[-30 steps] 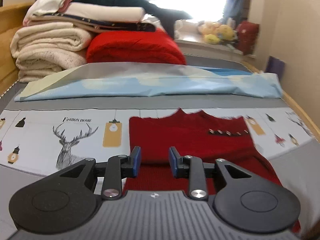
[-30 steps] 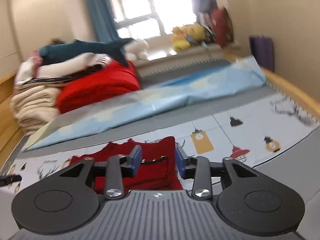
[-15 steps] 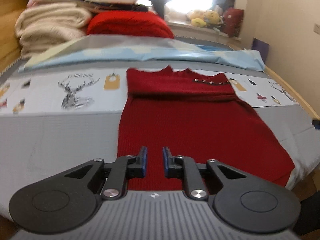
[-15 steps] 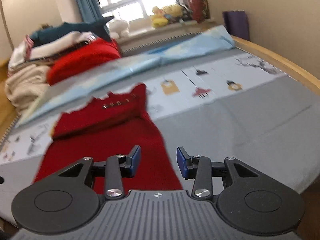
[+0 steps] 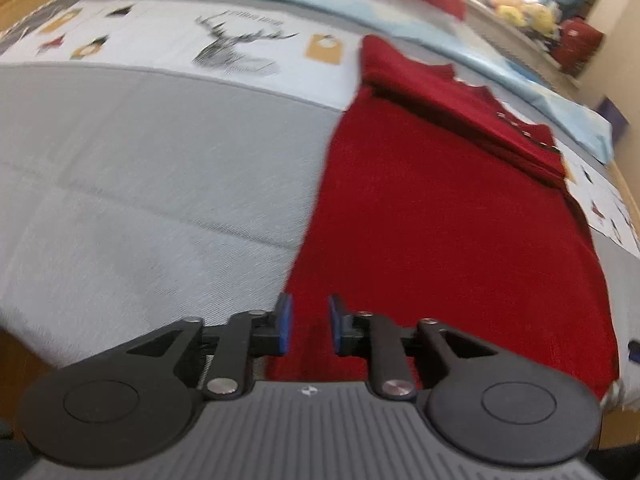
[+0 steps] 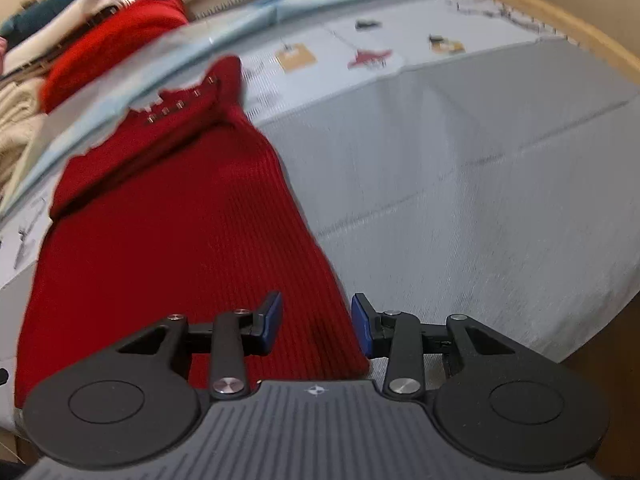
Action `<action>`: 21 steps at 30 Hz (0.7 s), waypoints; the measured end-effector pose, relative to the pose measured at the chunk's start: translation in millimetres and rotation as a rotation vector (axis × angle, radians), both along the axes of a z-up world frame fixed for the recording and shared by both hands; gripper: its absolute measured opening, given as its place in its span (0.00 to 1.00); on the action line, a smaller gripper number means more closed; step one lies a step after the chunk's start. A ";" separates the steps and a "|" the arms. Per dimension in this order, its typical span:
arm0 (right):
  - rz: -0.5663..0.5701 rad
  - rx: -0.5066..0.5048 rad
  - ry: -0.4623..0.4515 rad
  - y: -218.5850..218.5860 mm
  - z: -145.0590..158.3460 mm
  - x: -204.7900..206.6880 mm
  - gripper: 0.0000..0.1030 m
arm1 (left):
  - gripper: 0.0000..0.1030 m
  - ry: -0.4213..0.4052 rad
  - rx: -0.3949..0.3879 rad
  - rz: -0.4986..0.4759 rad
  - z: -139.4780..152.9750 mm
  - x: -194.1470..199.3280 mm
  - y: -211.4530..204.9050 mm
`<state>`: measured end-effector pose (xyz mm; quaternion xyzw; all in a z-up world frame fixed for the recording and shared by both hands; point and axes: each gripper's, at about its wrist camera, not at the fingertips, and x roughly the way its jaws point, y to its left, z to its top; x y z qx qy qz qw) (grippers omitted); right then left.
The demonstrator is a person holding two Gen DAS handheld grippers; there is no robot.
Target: Fold small clothes
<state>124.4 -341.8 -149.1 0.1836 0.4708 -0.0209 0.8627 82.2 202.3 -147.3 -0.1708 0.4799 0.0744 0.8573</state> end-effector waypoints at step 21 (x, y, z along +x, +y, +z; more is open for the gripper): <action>0.026 -0.054 0.123 10.5 -32.2 13.6 0.34 | 0.25 0.100 -0.036 0.030 -32.8 2.7 5.2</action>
